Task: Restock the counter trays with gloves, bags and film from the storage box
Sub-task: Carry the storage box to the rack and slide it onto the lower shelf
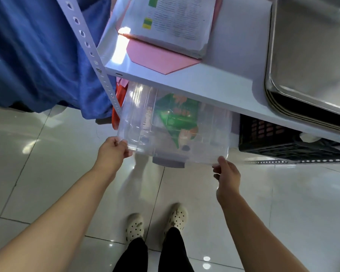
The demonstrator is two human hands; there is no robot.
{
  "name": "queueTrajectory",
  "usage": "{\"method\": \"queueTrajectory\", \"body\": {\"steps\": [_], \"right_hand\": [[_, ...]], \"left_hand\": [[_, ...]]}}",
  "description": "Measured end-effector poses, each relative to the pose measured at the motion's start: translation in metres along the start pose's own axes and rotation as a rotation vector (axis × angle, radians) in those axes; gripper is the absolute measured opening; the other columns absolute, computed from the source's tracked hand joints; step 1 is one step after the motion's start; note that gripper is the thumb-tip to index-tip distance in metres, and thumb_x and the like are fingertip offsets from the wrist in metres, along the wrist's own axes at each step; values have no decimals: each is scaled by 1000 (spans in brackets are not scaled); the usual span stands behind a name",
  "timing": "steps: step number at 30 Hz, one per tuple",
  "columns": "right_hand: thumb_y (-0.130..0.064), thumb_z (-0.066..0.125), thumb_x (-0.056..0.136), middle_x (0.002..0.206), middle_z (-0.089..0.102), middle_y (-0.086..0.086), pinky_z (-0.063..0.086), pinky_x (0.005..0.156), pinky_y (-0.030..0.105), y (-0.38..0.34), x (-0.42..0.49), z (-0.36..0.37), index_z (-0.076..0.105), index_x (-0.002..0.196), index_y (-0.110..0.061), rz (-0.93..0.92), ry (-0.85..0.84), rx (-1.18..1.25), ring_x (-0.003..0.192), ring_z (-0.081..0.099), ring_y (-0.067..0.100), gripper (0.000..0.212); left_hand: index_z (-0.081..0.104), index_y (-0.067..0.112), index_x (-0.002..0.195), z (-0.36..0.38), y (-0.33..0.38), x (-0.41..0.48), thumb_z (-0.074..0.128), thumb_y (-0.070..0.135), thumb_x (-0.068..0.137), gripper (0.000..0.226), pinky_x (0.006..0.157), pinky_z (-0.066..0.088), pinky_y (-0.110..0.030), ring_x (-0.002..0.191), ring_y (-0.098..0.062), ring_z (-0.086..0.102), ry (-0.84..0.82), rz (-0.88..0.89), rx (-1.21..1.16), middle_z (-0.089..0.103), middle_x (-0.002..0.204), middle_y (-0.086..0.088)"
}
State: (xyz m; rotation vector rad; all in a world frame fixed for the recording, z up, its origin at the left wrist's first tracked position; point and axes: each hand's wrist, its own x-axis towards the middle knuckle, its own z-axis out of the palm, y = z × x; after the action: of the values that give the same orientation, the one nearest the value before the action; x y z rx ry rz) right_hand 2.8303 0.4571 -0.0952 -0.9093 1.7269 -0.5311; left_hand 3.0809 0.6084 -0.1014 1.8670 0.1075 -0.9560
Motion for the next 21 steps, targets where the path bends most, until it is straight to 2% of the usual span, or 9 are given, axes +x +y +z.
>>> {"method": "queueTrajectory", "body": {"steps": [3, 7, 9, 14, 18, 21], "right_hand": [[-19, 59, 85, 67, 59, 2, 43, 60, 25, -17, 14, 6, 59, 72, -15, -12, -24, 80, 63, 54, 14, 13], [-10, 58, 83, 67, 54, 1, 43, 59, 23, -37, 30, 18, 55, 72, -16, -38, -70, 167, 62, 52, 12, 13], [-6, 59, 82, 69, 52, 1, 42, 59, 23, -44, 38, 26, 53, 73, -17, -52, -92, 178, 64, 50, 11, 16], [-7, 64, 81, 71, 54, -1, 43, 60, 21, -55, 57, 45, 54, 73, -20, -75, -105, 204, 65, 51, 9, 18], [-10, 68, 80, 72, 57, -4, 46, 61, 20, -54, 63, 53, 58, 76, -21, -97, -98, 218, 66, 54, 8, 16], [-12, 69, 81, 72, 57, -4, 47, 61, 20, -56, 63, 54, 60, 78, -21, -113, -93, 221, 65, 54, 8, 13]], "left_hand": [[54, 12, 80, 10, 19, 12, 48, 14, 91, 13, 87, 53, -39, 62, -17, 61, 1, 44, -12, 61, 78, -7], [54, 8, 85, 27, 46, 29, 47, 11, 93, 10, 64, 56, -21, 60, -14, 55, 9, 86, -50, 54, 88, -15], [54, 5, 90, 36, 56, 36, 47, 10, 93, 9, 60, 56, -18, 59, -14, 52, 19, 70, -76, 53, 86, -16], [53, 15, 75, 54, 71, 54, 48, 18, 94, 19, 61, 47, -29, 57, -15, 51, 97, 15, -100, 56, 70, -5], [54, 22, 77, 62, 74, 60, 56, 23, 90, 13, 71, 48, -35, 74, -17, 58, 125, 42, -58, 60, 76, 0], [54, 21, 78, 65, 74, 59, 58, 24, 89, 12, 69, 46, -35, 79, -20, 57, 111, 55, -65, 60, 79, -1]]}}
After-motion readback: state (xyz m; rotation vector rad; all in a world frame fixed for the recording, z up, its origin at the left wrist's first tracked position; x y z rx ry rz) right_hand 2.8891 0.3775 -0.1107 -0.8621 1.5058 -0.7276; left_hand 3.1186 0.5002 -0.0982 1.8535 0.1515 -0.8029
